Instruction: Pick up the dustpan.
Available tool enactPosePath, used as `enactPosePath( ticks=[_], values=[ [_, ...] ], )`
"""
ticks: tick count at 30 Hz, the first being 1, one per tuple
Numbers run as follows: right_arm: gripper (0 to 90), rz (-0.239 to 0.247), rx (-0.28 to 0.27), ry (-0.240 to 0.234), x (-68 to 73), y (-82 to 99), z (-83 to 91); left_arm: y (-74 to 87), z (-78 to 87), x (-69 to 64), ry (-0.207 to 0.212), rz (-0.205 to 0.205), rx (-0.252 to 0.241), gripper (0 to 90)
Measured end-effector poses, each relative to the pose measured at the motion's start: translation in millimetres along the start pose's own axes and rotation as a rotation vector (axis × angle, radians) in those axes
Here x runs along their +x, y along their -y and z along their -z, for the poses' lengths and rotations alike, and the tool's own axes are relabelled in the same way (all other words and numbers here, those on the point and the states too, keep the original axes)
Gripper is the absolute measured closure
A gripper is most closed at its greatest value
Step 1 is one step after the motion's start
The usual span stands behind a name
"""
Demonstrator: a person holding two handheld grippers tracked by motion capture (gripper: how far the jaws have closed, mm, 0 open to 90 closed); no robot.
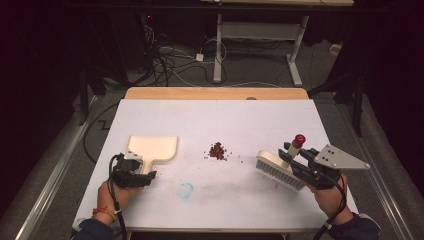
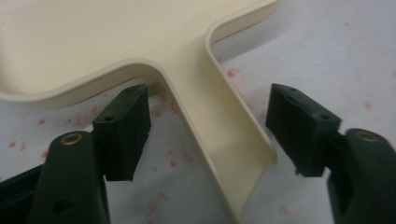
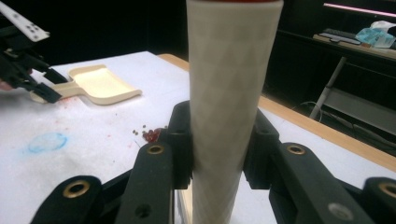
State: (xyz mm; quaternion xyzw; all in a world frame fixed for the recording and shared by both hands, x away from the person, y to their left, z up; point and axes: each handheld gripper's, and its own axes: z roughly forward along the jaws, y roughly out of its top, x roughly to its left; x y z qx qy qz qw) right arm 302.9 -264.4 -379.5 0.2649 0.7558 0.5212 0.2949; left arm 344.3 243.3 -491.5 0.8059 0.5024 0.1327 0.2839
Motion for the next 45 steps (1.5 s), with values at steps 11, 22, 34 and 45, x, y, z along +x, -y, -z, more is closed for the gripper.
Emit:
enactPosePath(
  ticks=[11, 22, 34, 45],
  values=[
    [69.7, -0.021, -0.002, 0.034, -1.7, 5.2, 0.6, -10.4, -10.2, 12.9, -0.001, -0.004, -0.056, 60.8],
    [69.8, -0.043, 0.0, 0.034, -5.3, 5.0, -3.1, -12.7, -7.4, 16.4, 0.016, -0.061, -0.078, 63.3],
    [69.8, -0.05, 0.011, 0.047, -10.9, 5.7, -7.7, -13.3, 14.4, 18.2, 0.012, -0.106, -0.098, 63.4],
    [69.9, -0.068, 0.026, 0.074, -14.6, 9.6, -8.3, -11.7, 30.0, 10.6, 0.068, -0.195, -0.077, 63.4]
  ],
)
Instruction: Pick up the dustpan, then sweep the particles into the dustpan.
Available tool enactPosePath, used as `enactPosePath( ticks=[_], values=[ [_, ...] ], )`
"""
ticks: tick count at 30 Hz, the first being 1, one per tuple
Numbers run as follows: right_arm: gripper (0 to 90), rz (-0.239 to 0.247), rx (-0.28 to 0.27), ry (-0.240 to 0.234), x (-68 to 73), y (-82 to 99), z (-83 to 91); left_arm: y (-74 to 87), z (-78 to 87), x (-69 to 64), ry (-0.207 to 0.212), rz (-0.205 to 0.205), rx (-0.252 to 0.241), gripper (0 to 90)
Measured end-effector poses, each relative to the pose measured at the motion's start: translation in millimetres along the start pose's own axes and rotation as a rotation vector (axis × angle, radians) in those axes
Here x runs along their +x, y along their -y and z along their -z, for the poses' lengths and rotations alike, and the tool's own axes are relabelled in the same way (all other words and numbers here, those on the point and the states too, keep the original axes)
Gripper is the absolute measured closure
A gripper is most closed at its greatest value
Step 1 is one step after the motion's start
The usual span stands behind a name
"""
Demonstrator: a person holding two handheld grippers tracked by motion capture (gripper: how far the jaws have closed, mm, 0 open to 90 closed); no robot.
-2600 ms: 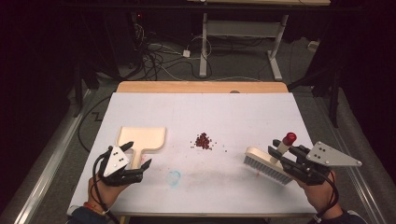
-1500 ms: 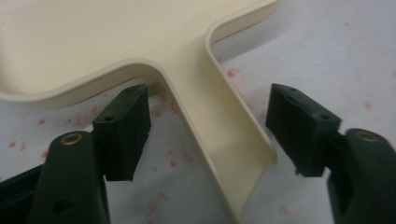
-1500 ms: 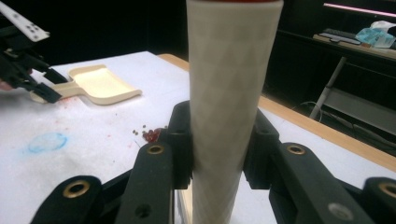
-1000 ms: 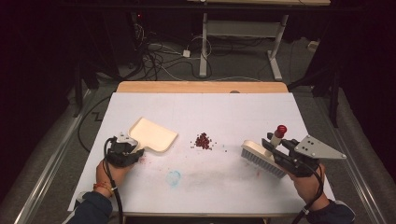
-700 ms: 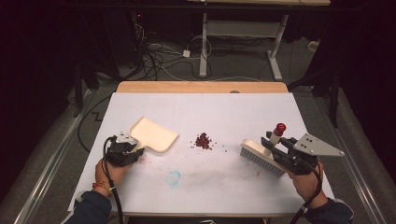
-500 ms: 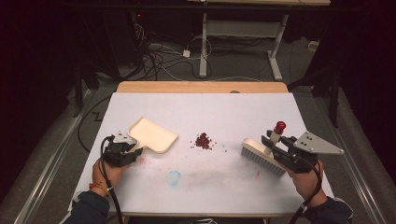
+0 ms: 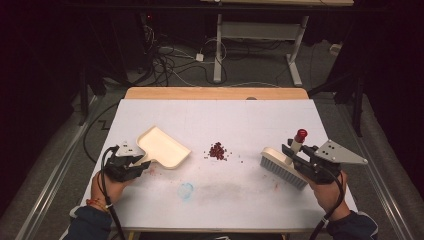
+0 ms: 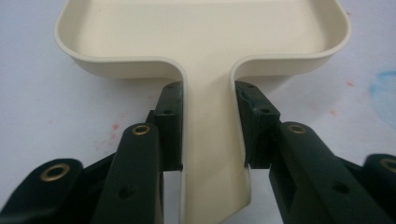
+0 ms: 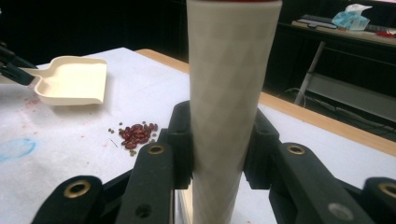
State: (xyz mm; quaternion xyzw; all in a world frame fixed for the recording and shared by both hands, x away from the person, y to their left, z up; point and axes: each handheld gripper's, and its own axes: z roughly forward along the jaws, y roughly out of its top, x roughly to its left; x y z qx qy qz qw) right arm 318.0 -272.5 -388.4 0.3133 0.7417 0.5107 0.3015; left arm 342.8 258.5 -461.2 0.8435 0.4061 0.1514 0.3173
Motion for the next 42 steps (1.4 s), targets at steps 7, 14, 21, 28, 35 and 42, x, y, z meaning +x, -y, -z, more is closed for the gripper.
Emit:
enactPosePath(
  ticks=[7, 14, 21, 28, 35, 42],
  values=[
    [69.9, -0.003, 0.013, -0.007, -2.1, -0.9, -8.7, 0.0, 10.4, -22.8, 0.064, -0.092, 0.014, 63.4],
    [69.9, -0.004, 0.006, 0.0, -4.3, -10.7, -25.4, 4.7, 12.0, -38.3, 0.082, -0.116, 0.053, 63.4],
    [69.9, 0.003, -0.02, 0.009, -4.2, -29.8, -53.5, 1.3, 7.1, -49.9, 0.109, -0.145, 0.094, 63.4],
    [69.9, -0.024, -0.044, 0.038, 2.4, -49.1, -114.0, -3.1, -1.5, -55.3, 0.123, -0.151, 0.103, 63.3],
    [70.0, 0.004, 0.003, 0.067, 21.7, -42.2, -161.6, -1.8, -8.3, -61.4, 0.119, -0.126, 0.113, 63.3],
    [69.9, 0.006, -0.001, 0.026, 47.6, -43.4, -171.2, -3.5, -15.7, -65.7, 0.129, -0.122, 0.126, 63.3]
  ],
)
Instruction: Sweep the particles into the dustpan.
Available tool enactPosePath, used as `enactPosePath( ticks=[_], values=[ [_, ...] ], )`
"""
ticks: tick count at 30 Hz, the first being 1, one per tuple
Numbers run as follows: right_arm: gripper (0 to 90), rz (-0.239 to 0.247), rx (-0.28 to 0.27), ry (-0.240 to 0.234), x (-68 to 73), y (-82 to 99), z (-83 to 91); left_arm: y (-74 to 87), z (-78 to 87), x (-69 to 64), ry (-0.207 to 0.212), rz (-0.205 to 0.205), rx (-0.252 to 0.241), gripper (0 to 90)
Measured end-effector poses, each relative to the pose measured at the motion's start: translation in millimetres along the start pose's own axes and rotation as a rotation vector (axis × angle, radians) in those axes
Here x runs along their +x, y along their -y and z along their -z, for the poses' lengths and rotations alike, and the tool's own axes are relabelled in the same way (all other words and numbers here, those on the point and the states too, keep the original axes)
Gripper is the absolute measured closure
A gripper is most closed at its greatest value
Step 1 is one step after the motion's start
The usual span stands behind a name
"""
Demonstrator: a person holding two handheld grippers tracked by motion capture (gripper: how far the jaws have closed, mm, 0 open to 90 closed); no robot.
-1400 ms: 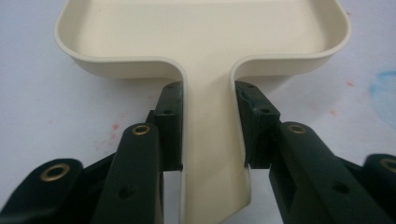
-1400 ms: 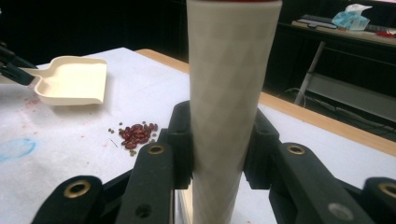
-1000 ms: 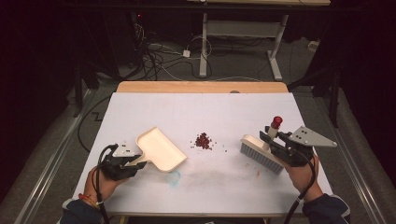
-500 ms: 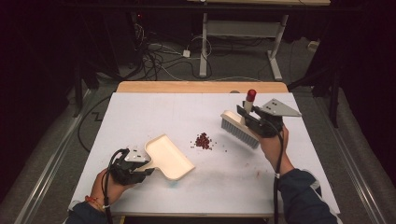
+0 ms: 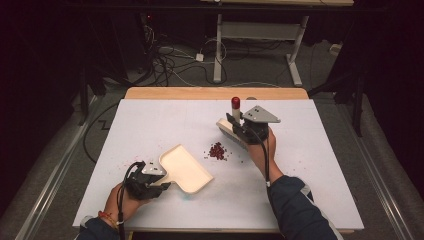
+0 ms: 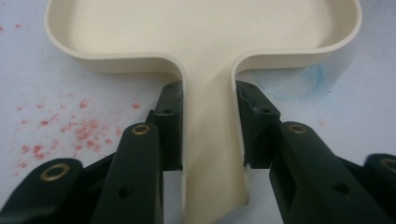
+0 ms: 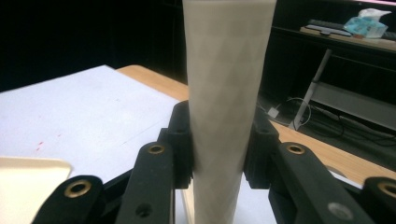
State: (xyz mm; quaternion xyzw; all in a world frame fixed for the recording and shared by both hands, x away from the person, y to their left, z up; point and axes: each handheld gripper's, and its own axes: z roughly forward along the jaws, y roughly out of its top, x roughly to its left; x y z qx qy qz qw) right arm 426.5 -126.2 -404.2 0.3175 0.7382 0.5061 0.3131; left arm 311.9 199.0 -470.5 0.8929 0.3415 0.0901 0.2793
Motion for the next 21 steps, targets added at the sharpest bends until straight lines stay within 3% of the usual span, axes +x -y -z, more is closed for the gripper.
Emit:
enactPosePath(
  ticks=[4, 10, 15, 21],
  values=[
    [69.6, -0.023, -0.007, -0.053, 13.3, -0.9, -1.6, -3.7, -1.8, -3.5, -0.002, -0.005, 0.008, 63.3],
    [69.0, -0.006, -0.003, -0.077, 28.1, -1.3, -1.7, -12.3, -6.6, -6.5, -0.006, -0.003, 0.024, 63.3],
    [69.5, -0.021, -0.019, -0.129, 45.0, -4.5, -1.0, -17.9, -13.3, -6.5, 0.001, -0.001, 0.029, 63.3],
    [69.2, -0.003, -0.015, -0.136, 56.2, -4.2, -0.8, -21.1, -18.3, -6.3, 0.005, 0.006, 0.04, 63.3]
  ],
)
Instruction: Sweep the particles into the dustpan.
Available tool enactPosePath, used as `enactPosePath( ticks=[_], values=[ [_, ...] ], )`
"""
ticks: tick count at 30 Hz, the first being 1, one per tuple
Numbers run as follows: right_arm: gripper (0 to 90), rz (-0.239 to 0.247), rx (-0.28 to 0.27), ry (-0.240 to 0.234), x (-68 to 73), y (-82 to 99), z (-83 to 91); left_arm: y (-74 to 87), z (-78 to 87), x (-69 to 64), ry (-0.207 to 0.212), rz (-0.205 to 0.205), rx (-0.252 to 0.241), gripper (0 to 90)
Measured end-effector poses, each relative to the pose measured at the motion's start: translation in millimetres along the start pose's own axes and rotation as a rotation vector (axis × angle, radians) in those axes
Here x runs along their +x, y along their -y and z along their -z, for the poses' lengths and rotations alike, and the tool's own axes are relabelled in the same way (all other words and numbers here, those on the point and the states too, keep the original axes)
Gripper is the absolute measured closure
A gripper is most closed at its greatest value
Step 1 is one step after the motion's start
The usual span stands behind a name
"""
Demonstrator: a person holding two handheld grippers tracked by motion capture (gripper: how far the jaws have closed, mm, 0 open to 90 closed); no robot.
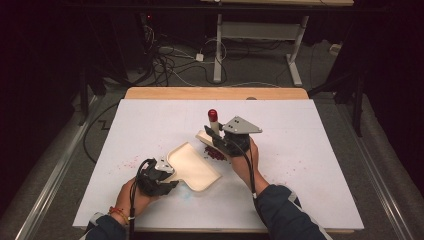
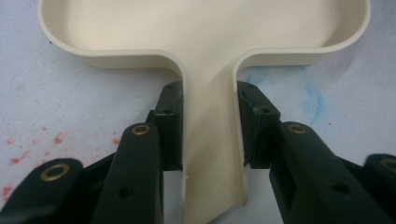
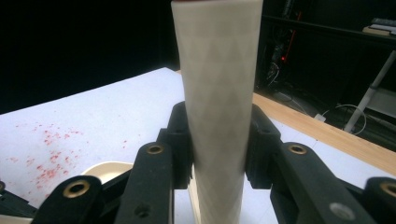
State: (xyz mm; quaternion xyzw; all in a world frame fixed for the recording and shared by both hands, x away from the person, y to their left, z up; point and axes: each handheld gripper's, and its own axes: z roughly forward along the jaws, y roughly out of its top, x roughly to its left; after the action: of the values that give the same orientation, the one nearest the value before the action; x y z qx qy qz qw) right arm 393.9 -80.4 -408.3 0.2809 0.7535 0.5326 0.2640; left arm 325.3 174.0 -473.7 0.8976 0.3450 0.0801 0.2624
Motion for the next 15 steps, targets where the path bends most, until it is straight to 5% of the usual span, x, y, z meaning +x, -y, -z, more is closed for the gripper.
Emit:
enactPosePath(
  ticks=[15],
  values=[
    [68.0, 0.0, -0.013, 0.006, 37.0, 2.6, 6.0, -8.7, -8.0, -3.0, -0.005, 0.021, 0.018, 63.2]
  ],
)
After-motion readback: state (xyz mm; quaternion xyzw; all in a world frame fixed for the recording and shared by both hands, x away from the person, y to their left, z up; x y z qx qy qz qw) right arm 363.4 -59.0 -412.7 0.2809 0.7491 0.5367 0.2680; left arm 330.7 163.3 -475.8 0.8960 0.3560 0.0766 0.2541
